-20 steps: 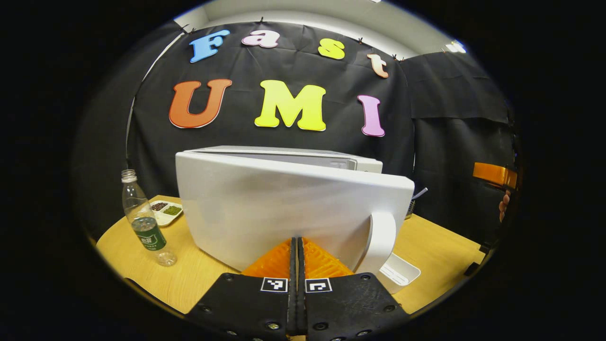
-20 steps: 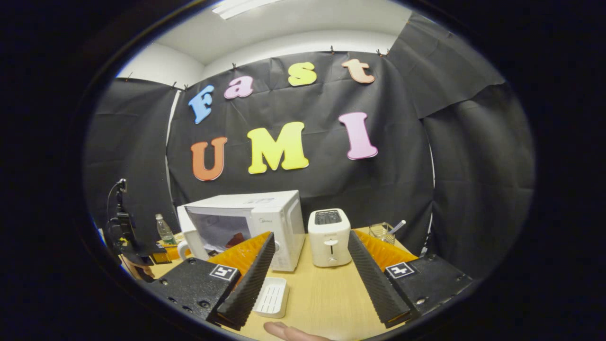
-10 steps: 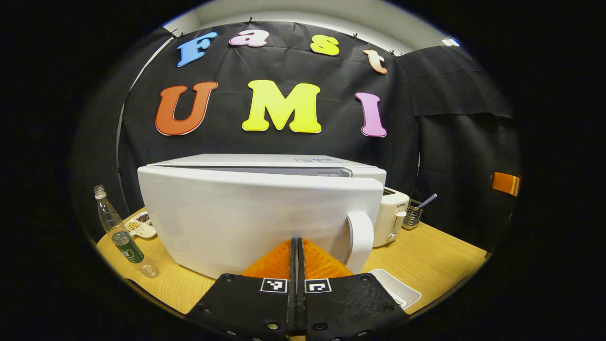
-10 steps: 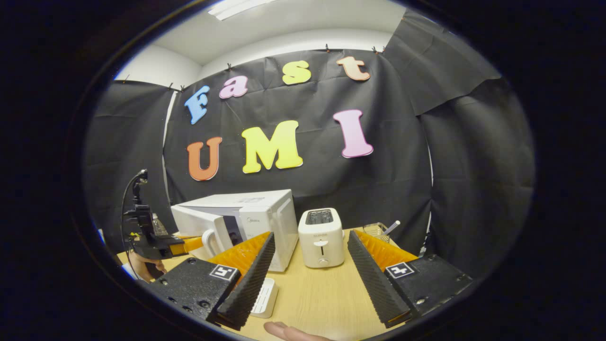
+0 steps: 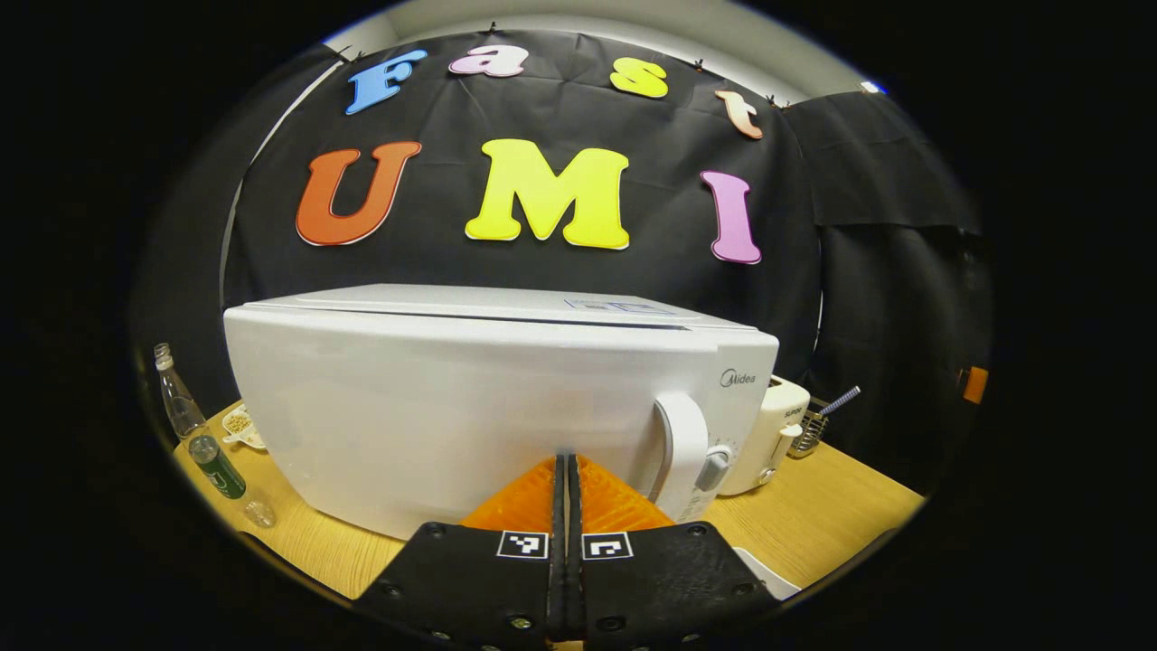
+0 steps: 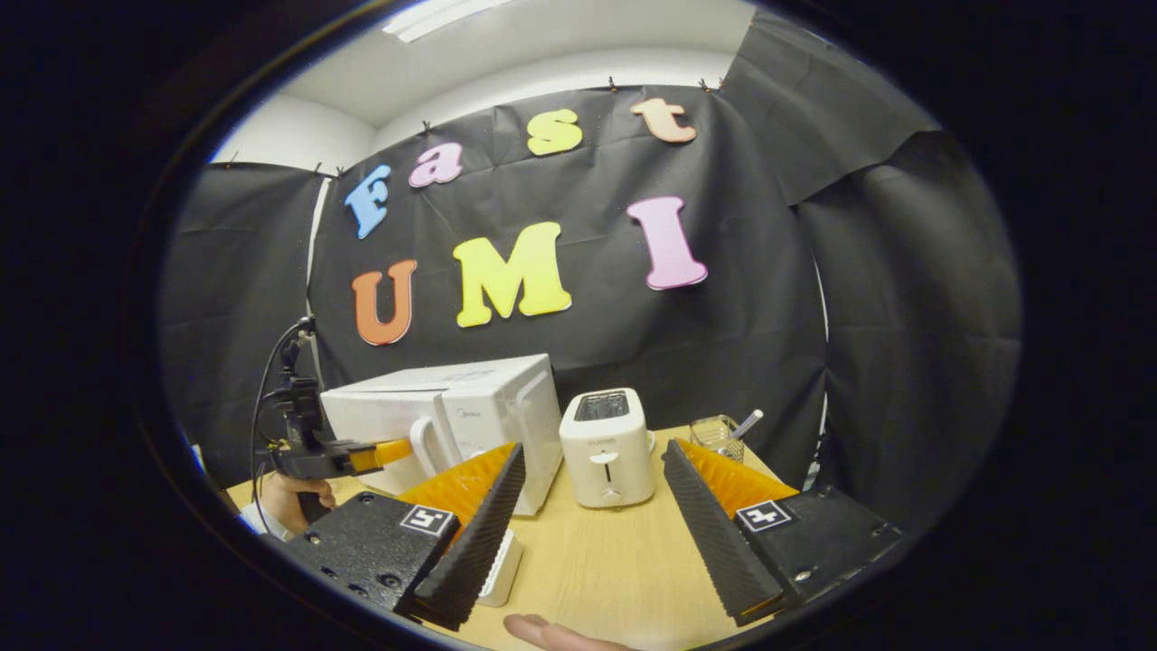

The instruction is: Open the microwave oven with the left hand, put the food in, and close the microwave oven.

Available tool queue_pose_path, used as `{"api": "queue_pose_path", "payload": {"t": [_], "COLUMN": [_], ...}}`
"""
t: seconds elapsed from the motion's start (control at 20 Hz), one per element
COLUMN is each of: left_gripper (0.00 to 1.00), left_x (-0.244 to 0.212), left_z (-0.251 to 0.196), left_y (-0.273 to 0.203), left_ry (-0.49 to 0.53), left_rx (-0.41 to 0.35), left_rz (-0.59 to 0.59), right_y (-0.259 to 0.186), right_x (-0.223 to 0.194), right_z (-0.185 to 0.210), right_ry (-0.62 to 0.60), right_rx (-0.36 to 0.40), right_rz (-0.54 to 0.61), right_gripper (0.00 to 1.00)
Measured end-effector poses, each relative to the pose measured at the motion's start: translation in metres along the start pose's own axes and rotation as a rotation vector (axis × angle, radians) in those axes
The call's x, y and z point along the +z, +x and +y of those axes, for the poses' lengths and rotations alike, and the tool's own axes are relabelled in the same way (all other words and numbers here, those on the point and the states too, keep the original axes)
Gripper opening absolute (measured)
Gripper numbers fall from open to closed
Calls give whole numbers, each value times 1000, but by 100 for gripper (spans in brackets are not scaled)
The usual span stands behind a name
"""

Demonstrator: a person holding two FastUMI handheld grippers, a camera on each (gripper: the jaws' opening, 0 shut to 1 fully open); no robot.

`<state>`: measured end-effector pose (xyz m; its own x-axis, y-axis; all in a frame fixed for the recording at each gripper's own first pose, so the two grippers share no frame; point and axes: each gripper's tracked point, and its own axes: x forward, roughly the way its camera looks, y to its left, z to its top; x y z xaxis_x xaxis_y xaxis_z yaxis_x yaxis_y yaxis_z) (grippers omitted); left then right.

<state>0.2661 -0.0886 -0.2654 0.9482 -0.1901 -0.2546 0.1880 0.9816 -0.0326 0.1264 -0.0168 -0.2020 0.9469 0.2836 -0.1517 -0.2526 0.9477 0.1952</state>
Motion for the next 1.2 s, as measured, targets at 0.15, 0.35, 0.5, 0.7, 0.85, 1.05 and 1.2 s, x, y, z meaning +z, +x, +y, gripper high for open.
{"api": "queue_pose_path", "payload": {"t": [0.15,0.35,0.5,0.7,0.85,1.05,1.2], "left_gripper": [0,0,0,12,31,92,92], "left_x": [-1,-2,-3,-14,10,45,61], "left_z": [1,1,1,11,16,29,20], "left_y": [6,9,8,-4,-50,-121,-174], "left_ry": [-41,-36,-14,-8,-2,89,63], "left_rx": [13,26,36,87,118,225,202], "left_rz": [-12,-4,0,66,31,-50,-69], "right_y": [3,-3,-11,-29,-49,-70,-88], "right_x": [-2,-1,6,13,22,30,39], "right_z": [-2,-1,6,15,25,34,44], "right_ry": [3,4,-9,-31,-53,-78,-76], "right_rx": [0,-17,-36,-75,-85,-103,-111], "right_rz": [3,10,-2,0,-14,-26,-46], "right_gripper": [99,99,98,98,98,98,98]}}
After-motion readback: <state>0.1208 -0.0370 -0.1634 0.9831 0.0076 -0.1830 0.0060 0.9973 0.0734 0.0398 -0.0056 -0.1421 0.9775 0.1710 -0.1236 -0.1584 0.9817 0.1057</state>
